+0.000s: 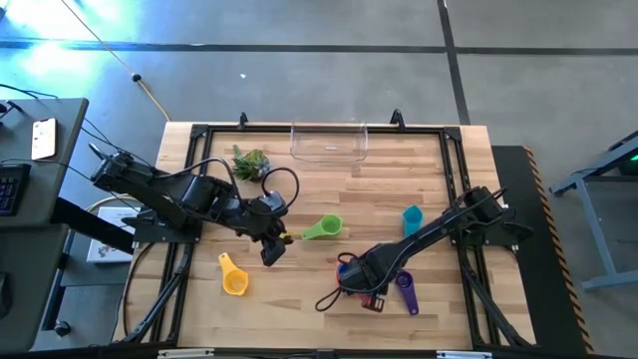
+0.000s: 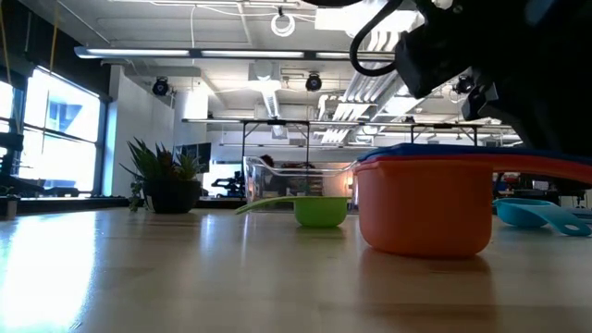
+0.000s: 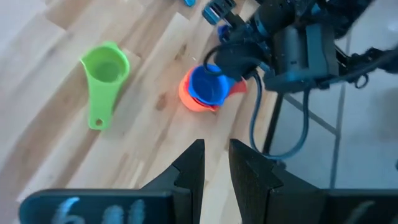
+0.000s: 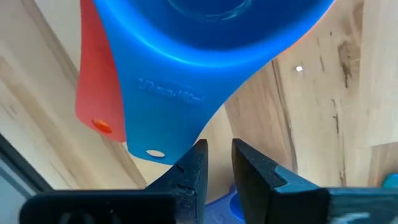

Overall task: Nest measuring cups in basket
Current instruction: Stack the blue measuring cup into the red measuring cup

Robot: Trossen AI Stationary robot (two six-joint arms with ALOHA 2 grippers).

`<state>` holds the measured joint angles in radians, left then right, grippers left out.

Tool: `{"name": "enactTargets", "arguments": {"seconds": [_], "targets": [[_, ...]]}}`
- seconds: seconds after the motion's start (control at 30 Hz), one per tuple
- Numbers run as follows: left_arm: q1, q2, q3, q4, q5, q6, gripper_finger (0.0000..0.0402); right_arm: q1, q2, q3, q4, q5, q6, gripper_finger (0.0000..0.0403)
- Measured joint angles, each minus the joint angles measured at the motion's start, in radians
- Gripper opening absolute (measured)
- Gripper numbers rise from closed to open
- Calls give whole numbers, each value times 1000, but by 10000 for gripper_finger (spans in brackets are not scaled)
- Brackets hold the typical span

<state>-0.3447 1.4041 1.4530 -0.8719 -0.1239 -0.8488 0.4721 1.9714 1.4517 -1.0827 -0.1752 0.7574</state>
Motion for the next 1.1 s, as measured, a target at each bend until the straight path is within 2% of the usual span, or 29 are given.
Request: {"name": "enactTargets", "arguments": {"seconds": [0.23, 0.63, 1.1], "targets": [[-88, 62, 0, -4, 8, 2, 62, 0, 0, 0, 74, -27, 28, 61], [-210, 249, -1, -6, 6, -104, 62, -3, 0, 0, 202, 10, 123, 61], [-232, 435, -1, 11, -20, -145, 62, -8, -1, 0, 290, 40, 313, 61]]}}
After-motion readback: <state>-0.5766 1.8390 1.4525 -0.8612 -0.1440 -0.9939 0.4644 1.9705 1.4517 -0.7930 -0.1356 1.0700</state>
